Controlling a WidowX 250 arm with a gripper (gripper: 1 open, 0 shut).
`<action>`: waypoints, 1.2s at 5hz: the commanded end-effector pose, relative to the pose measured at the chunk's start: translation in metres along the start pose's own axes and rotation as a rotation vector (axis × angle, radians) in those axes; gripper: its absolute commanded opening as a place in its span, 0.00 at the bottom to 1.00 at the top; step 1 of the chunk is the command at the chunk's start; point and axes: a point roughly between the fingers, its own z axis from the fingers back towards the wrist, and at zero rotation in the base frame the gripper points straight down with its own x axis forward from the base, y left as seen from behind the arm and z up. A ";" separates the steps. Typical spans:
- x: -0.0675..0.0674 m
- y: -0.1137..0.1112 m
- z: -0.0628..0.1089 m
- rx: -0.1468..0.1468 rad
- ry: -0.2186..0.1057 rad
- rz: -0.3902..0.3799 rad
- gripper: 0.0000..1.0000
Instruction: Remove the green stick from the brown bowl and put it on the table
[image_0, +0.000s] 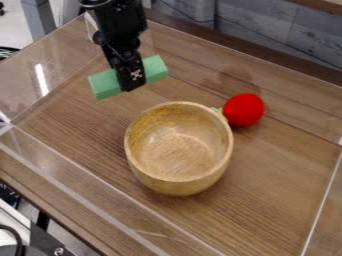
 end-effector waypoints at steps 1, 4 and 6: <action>0.003 0.002 0.000 0.022 -0.010 -0.012 0.00; 0.001 -0.002 -0.018 -0.004 0.011 -0.022 0.00; -0.001 -0.001 -0.022 -0.012 0.021 -0.015 0.00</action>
